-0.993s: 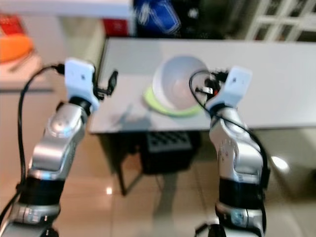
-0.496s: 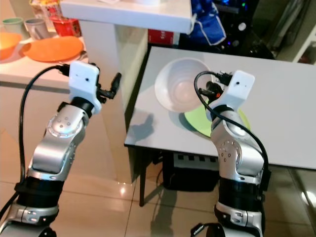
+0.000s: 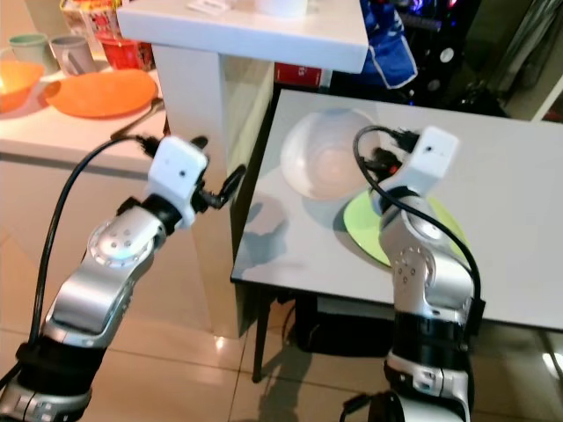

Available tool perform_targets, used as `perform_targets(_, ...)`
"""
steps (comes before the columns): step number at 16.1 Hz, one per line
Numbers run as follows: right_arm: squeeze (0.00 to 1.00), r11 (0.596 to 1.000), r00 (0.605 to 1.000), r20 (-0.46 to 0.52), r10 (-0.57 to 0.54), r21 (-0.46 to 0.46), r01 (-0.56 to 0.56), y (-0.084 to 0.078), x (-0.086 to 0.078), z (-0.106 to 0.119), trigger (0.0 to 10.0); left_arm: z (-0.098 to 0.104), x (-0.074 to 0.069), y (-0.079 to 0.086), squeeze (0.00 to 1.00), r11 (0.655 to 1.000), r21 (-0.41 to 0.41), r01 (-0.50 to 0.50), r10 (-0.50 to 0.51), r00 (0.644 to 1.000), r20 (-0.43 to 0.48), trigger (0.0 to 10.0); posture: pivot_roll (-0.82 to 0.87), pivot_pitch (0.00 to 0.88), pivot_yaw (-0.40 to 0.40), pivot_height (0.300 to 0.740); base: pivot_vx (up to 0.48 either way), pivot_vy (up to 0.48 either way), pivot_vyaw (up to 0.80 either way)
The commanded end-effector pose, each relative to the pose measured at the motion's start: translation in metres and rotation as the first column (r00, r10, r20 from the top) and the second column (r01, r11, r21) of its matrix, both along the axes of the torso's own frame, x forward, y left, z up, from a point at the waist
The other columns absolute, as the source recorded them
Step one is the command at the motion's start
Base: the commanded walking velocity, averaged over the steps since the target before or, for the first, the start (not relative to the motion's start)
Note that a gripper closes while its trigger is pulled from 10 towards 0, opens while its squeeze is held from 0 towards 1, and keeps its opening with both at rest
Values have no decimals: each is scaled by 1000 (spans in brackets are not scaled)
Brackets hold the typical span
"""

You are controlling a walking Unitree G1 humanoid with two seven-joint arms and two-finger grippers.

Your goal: Setting the table

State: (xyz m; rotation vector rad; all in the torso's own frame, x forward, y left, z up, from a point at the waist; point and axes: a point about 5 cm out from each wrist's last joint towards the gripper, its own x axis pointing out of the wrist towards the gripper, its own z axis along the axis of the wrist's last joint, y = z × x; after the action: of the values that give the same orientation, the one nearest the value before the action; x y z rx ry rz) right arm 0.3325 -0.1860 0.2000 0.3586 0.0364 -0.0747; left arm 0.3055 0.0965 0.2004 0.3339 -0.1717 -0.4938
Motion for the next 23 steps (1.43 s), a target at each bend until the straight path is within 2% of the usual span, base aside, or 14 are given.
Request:
perform_targets(1,0,999,999,19,-50,5,49,-13,-1,5,10000,4,-4,-9,0,999,-2,41,-41,999,9,10000,2,0,-47,740,0,0,0)
perform_targets(4,0,991,994,-13,-107,80,107,-20,6,-4,10000,3,-8,-9,0,998,-63,32,-33,999,-24,10000,-6,0,-29,740,0,0,0)
perform_targets(8,0,979,995,-60,-83,184,93,-15,25,-20,10000,3,-20,-1,0,996,-79,28,-30,999,-28,10000,20,0,-23,740,0,0,0)
perform_targets(11,0,943,990,-76,-119,305,137,-20,49,-22,10000,9,-32,6,0,993,-108,45,-48,998,-26,10000,47,0,-16,740,0,0,0)
perform_targets(15,0,908,983,-117,-144,378,178,-26,64,-27,10000,18,-36,12,0,992,-122,42,-44,999,-11,10000,77,91,-19,740,0,0,0)
perform_targets(18,0,893,975,-147,-165,396,211,-30,67,-31,10000,23,-41,13,0,991,-124,52,-54,998,-15,10000,84,131,-16,740,0,0,0)
perform_targets(19,0,866,975,-157,-160,452,215,-30,68,-34,10000,25,-44,12,0,990,-118,71,-74,997,-20,10000,102,159,-19,740,0,0,0)
perform_targets(21,0,849,976,-155,-152,485,210,-29,69,-34,10000,28,-46,9,0,990,-110,88,-91,996,-17,10000,111,167,-21,740,0,0,0)
perform_targets(23,0,821,978,-142,-152,533,205,-27,71,-32,10000,33,-53,7,0,988,-121,96,-99,995,-18,10000,148,178,-30,740,0,0,0)
